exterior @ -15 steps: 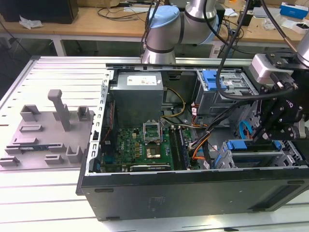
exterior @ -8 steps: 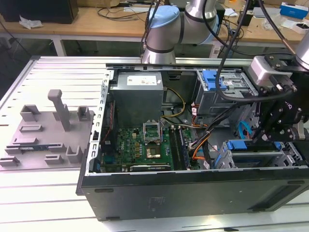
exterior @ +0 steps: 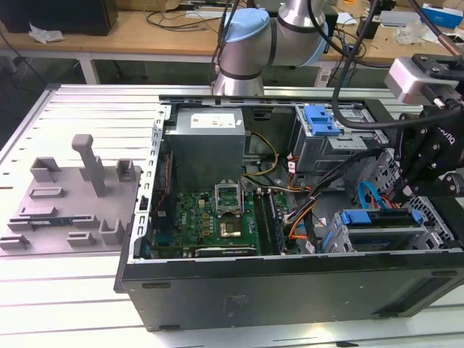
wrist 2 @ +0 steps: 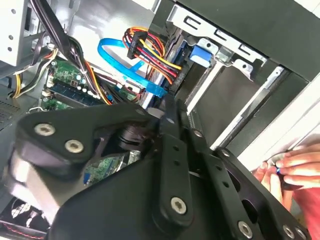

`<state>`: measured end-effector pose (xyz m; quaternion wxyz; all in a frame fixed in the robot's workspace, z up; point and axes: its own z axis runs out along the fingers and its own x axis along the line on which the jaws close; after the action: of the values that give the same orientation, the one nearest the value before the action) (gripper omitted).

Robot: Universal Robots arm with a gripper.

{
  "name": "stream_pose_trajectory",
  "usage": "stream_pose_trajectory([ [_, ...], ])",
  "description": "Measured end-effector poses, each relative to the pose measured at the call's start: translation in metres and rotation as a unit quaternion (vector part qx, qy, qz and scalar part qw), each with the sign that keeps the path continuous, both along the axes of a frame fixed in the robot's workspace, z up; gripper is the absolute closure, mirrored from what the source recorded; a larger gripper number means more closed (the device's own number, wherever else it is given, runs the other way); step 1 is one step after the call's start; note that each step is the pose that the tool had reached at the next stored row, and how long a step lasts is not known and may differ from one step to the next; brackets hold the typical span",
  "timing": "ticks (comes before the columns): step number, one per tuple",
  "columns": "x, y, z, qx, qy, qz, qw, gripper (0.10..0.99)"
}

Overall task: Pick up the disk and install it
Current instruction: 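Insert the second disk wire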

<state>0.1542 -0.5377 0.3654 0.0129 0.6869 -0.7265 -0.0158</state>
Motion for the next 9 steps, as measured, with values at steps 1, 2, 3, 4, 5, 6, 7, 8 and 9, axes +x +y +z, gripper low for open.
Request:
stream_pose_trajectory([
  [1,0.0,0.0,0.0,-0.0001,0.0,0.0,1.0,0.929],
  [2,0.0,0.0,0.0001,-0.0001,0.0,0.0,1.0,0.98],
  [3,0.0,0.0,0.0002,-0.0002,0.0,0.0,1.0,0.98],
  [4,0.0,0.0,0.0002,-0.0002,0.0,0.0,1.0,0.98],
  [5,0.0,0.0,0.0002,-0.0002,0.0,0.0,1.0,0.98],
  [6,0.0,0.0,0.0002,-0.0002,0.0,0.0,1.0,0.98],
  [7,0.0,0.0,0.0001,-0.0002,0.0,0.0,1.0,0.98],
  [8,0.0,0.0,0.0002,-0.0002,0.0,0.0,1.0,0.98],
  [9,0.0,0.0,0.0001,-0.0001,0.0,0.0,1.0,0.98],
])
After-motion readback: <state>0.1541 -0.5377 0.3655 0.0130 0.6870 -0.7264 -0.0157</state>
